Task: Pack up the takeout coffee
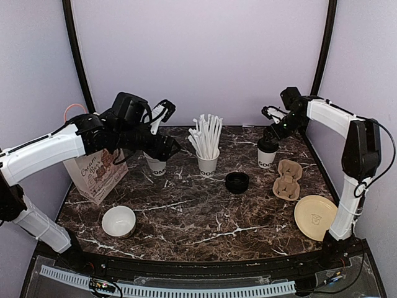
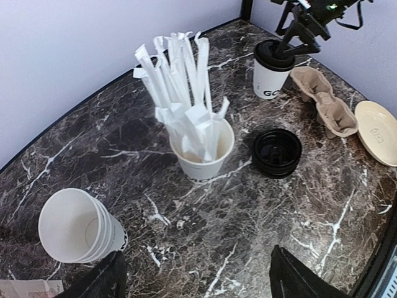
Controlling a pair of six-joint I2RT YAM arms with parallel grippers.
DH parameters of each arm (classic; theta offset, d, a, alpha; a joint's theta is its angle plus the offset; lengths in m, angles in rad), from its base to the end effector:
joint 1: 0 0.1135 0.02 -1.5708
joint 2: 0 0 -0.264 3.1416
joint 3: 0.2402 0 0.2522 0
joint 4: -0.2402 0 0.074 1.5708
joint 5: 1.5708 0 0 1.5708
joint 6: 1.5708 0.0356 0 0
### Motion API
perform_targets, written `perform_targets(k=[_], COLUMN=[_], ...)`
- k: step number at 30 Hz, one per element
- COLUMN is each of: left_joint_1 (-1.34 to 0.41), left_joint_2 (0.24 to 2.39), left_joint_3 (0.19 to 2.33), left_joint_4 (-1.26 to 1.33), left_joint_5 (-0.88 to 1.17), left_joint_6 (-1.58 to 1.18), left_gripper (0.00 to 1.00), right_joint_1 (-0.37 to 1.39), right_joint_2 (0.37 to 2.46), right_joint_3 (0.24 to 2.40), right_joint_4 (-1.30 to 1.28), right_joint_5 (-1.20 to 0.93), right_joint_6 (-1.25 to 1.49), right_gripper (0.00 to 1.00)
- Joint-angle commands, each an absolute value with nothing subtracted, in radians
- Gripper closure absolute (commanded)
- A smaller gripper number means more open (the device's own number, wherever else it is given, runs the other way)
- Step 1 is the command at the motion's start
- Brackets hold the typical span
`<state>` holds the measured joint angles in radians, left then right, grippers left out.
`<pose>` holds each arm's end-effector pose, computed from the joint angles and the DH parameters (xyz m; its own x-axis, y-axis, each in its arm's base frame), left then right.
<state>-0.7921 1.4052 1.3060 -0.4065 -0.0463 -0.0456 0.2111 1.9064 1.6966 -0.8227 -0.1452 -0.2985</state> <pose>0.2273 -0.2281 0.3563 -0.3710 0.3112 -0.8750 0.6664 0.7454 -0.0175 0.4047 0.0920 0.2767 -0.7201 -0.4519 -0.5265 -0.5144 0.8570 -0.0320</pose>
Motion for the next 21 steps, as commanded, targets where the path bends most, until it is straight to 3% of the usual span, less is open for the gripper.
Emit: perform_targets(k=[1, 8, 16, 21], left_joint_1=[-0.763, -0.707, -0.621, -0.596], left_joint_2=[1.460, 1.513, 1.602, 1.692], left_joint_3=[1.389, 1.463, 1.556, 1.594], left_joint_4=[-0.513, -0.599, -0.697, -0.698], left_joint_5=[-0.121, -0.161, -0.078, -0.022], left_joint_6=[-0.028, -0.025, -0.014, -0.008], left_gripper=[0.18, 0.18, 0.45, 0.43], right_joint_1=[0.204, 0.204, 0.204, 0.204], right_joint_2=[1.904, 1.815, 1.552, 1.399], right_joint_3=[1.751, 1.755, 1.507, 1.326], right_joint_4=[-0.827, -0.839, -0.747, -0.664], right_joint_5=[-0.156, -0.174, -0.489, -0.649], right_joint_6=[-0.270, -0.240, -0.294, -0.367], right_gripper=[0.05, 0.02, 0.07, 0.07])
